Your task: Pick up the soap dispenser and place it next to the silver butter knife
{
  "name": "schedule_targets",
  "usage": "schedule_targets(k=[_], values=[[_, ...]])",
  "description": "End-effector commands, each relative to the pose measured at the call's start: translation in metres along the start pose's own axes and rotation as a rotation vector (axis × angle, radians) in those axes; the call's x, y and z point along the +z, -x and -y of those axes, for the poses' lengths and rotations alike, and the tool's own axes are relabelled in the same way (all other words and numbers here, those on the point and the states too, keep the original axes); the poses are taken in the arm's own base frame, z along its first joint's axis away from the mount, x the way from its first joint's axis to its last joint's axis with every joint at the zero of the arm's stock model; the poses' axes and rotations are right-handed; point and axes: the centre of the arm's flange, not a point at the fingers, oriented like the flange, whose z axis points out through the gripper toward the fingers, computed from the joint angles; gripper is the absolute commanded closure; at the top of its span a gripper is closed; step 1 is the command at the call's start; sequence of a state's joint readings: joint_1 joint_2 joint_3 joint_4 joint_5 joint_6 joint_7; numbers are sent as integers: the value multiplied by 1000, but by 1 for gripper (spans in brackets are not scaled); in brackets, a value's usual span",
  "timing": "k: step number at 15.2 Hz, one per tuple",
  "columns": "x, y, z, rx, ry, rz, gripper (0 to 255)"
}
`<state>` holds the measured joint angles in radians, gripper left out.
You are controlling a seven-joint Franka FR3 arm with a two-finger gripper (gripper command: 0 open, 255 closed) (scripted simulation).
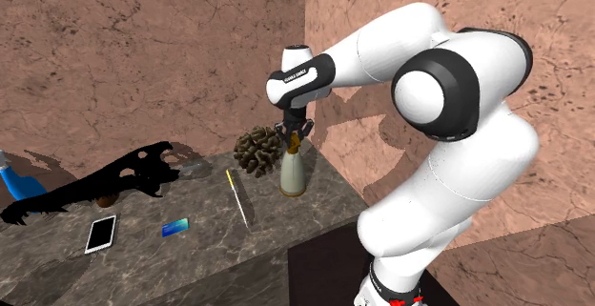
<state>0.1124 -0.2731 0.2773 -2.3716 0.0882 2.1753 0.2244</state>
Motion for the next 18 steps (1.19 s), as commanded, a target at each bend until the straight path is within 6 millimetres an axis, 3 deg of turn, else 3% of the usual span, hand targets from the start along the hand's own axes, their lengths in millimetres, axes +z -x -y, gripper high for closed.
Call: schedule_targets(k=[1,18], values=[[-10,-1,-1,0,0,0,255],[-100,-7,1,0,0,0,255]])
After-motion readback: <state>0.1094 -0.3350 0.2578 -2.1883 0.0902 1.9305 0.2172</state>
